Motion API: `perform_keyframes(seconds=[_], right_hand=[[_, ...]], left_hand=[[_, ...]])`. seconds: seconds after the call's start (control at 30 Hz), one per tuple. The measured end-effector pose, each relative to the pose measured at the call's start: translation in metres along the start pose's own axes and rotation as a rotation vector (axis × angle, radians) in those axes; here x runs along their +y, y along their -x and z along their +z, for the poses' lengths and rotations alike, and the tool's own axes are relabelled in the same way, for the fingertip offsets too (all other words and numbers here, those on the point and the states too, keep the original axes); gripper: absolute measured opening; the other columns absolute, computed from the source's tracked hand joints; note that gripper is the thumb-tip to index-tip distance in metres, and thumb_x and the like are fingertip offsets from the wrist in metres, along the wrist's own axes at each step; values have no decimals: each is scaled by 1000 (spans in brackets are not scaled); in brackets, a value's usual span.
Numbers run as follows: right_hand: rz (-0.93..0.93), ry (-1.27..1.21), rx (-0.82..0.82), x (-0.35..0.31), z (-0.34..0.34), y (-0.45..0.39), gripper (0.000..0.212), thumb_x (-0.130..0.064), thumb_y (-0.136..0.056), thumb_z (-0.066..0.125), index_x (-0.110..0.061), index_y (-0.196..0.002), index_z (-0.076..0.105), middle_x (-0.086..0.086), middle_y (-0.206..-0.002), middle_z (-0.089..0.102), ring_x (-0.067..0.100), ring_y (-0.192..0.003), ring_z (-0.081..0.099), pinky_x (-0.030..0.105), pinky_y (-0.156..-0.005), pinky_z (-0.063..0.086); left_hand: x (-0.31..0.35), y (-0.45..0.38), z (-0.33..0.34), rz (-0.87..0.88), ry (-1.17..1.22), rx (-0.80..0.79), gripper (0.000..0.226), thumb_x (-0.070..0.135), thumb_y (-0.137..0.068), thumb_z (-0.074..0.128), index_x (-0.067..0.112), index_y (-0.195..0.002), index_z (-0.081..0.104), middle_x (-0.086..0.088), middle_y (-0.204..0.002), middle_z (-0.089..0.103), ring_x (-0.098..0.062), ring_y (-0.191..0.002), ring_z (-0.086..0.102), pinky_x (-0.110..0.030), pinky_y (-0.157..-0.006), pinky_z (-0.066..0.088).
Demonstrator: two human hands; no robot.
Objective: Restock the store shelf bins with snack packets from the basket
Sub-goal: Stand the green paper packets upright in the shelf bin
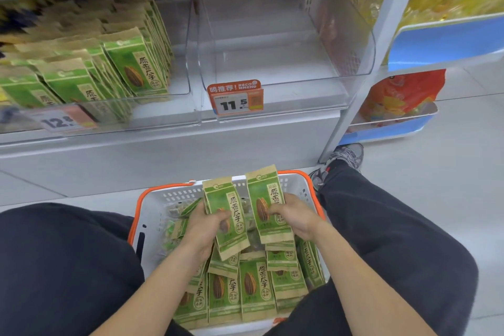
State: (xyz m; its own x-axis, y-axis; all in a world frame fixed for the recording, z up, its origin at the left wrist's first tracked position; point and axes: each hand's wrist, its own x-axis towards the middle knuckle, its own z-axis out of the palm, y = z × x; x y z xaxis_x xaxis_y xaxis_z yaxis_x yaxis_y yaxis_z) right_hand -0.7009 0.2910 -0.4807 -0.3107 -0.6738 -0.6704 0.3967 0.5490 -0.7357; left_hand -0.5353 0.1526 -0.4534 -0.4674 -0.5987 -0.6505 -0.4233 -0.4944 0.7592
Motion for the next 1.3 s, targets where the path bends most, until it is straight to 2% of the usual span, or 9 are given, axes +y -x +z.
perform_keyframes(seconds=[0.1, 0.17, 0.3, 0.47, 0.57, 0.77, 1.07, 1.2, 1.3], right_hand=[[-114, -76, -51, -10, -1, 9, 37, -25, -94, 67, -11, -127, 62, 4, -120, 72, 23, -115, 67, 48, -106, 47], [-184, -99, -95, -15, 4, 15, 43, -26, -90, 68, -4, -126, 62, 11, -119, 72, 28, -113, 67, 48, -103, 50], [-315, -89, -23, -25, 19, 23, 48, -25, -85, 72, -6, -127, 59, 11, -119, 72, 29, -111, 68, 51, -101, 51], [-477, 342, 97, -56, 43, 32, 65, -70, -81, 61, -29, -130, 51, -5, -125, 62, 7, -115, 59, 35, -100, 50], [-504, 407, 56, -74, 68, 33, 66, -73, -85, 51, -31, -134, 38, -11, -130, 57, 4, -122, 54, 37, -103, 48], [-592, 230, 47, -141, 95, 29, 82, -51, -70, 79, -30, -137, 37, -8, -128, 63, 11, -117, 62, 38, -94, 56], [-880, 421, 214, -241, 149, 11, 53, -14, -73, 89, -34, -111, 57, -18, -100, 73, 1, -94, 70, 28, -88, 57], [-1221, 432, 416, -270, 168, 10, 53, -10, -78, 84, -38, -108, 50, -24, -98, 66, 4, -93, 68, 20, -82, 54], [-1222, 402, 490, -287, 173, 1, 54, -11, -81, 82, -39, -109, 47, -22, -101, 66, 3, -95, 67, 19, -84, 53]], left_hand=[[2, 2, -6, 31, 1, 67, 30, 0, -89, 65, 19, -113, 61, -4, -106, 74, -22, -98, 70, -39, -81, 54], [8, 7, -3, 50, -4, -15, 32, 9, -89, 67, 21, -117, 60, -1, -109, 74, -22, -103, 69, -47, -92, 52], [30, 21, 8, 85, 86, -261, 77, 43, -71, 85, 27, -136, 48, 3, -125, 69, -20, -119, 63, -54, -105, 44], [70, 23, 2, 303, -102, -277, 78, 41, -63, 91, 19, -127, 52, 0, -115, 73, -18, -108, 69, -47, -100, 51], [105, 16, -18, 427, -329, -281, 68, 39, -68, 88, 20, -124, 54, 3, -111, 73, -14, -105, 69, -39, -97, 54], [192, 10, -77, 625, -571, -466, 59, 29, -76, 84, 22, -127, 54, 5, -117, 71, -13, -109, 67, -36, -97, 53], [238, 14, -135, 1003, -435, -232, 60, 29, -66, 87, 18, -119, 62, 11, -109, 71, -6, -103, 67, -23, -90, 53], [251, 8, -150, 1237, -408, 115, 57, 28, -74, 84, 18, -124, 60, 11, -117, 65, -6, -113, 60, -17, -96, 45], [259, -2, -167, 1317, -487, 408, 49, 22, -78, 81, 18, -122, 61, 5, -119, 61, -10, -116, 52, -17, -100, 39]])
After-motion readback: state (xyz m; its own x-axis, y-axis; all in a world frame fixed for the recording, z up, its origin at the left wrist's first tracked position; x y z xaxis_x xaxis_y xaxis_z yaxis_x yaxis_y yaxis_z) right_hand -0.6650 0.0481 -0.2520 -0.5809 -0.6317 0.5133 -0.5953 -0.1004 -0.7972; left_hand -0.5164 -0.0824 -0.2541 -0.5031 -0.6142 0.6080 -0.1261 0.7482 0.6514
